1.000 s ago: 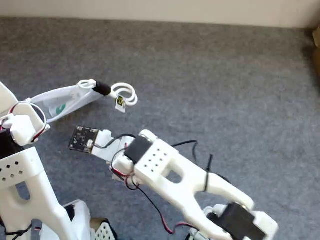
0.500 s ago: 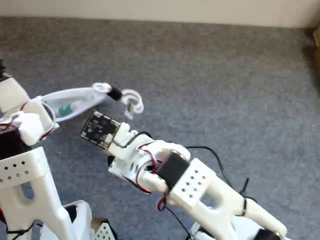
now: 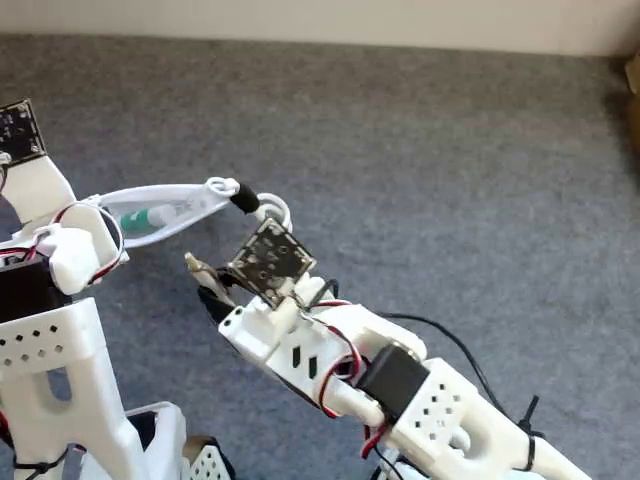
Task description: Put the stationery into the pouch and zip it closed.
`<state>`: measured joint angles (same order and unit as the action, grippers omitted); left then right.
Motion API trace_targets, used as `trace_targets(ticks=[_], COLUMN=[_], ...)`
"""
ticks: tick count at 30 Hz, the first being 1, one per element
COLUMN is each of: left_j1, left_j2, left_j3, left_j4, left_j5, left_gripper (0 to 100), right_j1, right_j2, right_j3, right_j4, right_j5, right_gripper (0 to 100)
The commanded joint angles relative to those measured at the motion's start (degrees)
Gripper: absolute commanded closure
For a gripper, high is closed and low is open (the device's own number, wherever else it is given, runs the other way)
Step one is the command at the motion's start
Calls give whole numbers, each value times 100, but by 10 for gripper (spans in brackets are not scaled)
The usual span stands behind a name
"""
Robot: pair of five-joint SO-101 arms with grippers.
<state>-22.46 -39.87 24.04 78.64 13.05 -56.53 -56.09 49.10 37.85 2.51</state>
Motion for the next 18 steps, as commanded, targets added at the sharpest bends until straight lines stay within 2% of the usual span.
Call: trace_targets(ticks=[1,12,18], left_j1=[154,145,127], left_j2=[-22,-22,-22], left_j3=[101,101,101], left_j4=[-70,-88,-97], left_j5=[-44,-44,-44], left_gripper=[995,995,995], right_j1=[57,40,40], right_j2=[-418,-1059,-1305], right_j3=[101,831,1455], right_j4=[-523,-1921,-3231], right_j5=[-211,-1169,-1178], right_gripper=[987,987,987])
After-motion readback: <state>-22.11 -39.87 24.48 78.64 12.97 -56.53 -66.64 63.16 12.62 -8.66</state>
